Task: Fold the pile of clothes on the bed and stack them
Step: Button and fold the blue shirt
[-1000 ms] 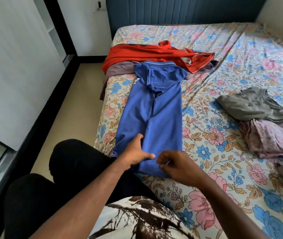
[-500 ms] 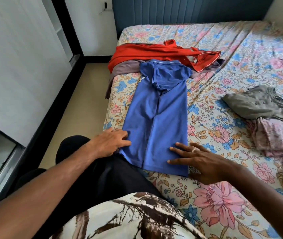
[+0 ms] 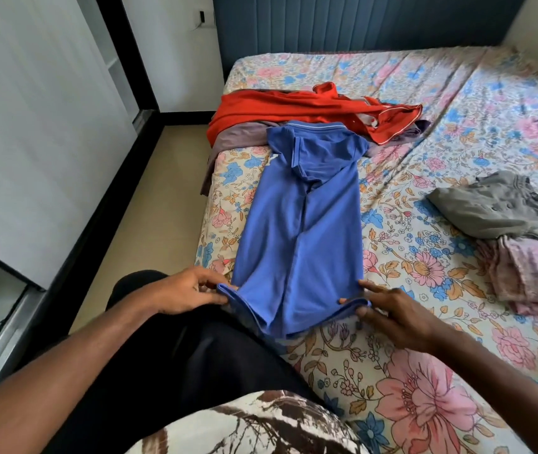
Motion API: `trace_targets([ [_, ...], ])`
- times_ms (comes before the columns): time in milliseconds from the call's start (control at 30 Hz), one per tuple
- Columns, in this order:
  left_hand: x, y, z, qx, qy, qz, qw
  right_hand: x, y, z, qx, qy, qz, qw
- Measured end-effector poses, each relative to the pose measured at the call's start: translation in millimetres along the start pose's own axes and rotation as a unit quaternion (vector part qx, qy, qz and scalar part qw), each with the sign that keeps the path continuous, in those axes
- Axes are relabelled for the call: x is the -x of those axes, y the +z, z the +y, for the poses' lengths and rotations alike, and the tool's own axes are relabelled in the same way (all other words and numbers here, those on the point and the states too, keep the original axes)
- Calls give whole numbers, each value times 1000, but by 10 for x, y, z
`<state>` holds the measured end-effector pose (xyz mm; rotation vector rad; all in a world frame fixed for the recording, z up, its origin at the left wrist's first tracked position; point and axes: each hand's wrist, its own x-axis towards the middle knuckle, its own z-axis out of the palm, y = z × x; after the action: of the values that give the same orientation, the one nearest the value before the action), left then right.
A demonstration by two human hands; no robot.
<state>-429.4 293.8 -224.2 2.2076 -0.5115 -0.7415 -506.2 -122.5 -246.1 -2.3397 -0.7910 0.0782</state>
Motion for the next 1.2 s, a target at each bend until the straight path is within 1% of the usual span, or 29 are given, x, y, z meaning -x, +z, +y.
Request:
trace_targets([
  [33,-4,-37,33,68,4,37,997,-64,-58,-36,-54,34,28,998],
  [67,-68,-106,100,134,15,91,987,-177,-139,-54,-115,73,69,988],
  [100,-156,-160,182,192,21,148,970,-296,-222,-76,-183,114,107,971],
  [133,-279,-208,267,246,21,193,950,-423,-291,-45,-248,160,140,945],
  [167,-441,-241,345,303,9,223,927,-546,-350,8,-301,208,158,917],
  [200,-624,-256,414,364,-16,239,900,-661,-388,76,-330,253,166,894],
  [233,-796,-232,446,411,-53,245,876,-750,-378,133,-333,296,171,879],
  [267,-957,-185,461,430,-93,251,862,-812,-341,217,-315,336,176,870],
  [333,-1206,-53,408,399,-155,283,858,-879,-271,337,-278,401,190,852],
  [367,-1266,17,371,375,-178,319,852,-899,-236,343,-273,415,198,845],
  [433,-1305,94,405,336,-190,378,841,-952,-167,272,-228,437,237,837],
  [467,-1300,127,432,306,-184,403,843,-976,-93,249,-182,447,266,835],
  [533,-1285,195,481,201,-168,447,855,-1022,95,213,-94,452,333,822],
  [600,-1269,267,536,123,-149,487,852,-1067,222,148,-39,436,393,809],
  [667,-1263,319,539,97,-119,522,839,-1099,232,103,-46,420,438,793],
  [733,-1280,315,500,83,-85,538,834,-1098,161,107,-40,400,469,787],
  [767,-1295,299,478,76,-84,531,840,-1083,126,148,-19,395,465,792],
  [800,-1323,282,441,65,-94,514,850,-1064,93,210,8,404,444,800],
  [867,-1406,244,355,32,-137,459,877,-1026,52,371,66,453,357,814],
  [900,-1436,231,328,23,-155,438,885,-1022,32,425,79,472,318,818],
  [967,-1455,218,301,20,-165,423,891,-1026,-8,477,73,492,281,821],
  [1033,-1384,199,277,40,-157,436,885,-1031,-35,502,48,505,291,811],
  [1100,-1262,233,161,70,-134,467,871,-1007,-44,503,20,507,318,801],
  [1133,-1198,257,69,96,-124,482,862,-977,-44,489,15,497,331,802],
  [1200,-1060,288,-85,176,-109,496,843,-862,-17,438,-2,441,351,826],
])
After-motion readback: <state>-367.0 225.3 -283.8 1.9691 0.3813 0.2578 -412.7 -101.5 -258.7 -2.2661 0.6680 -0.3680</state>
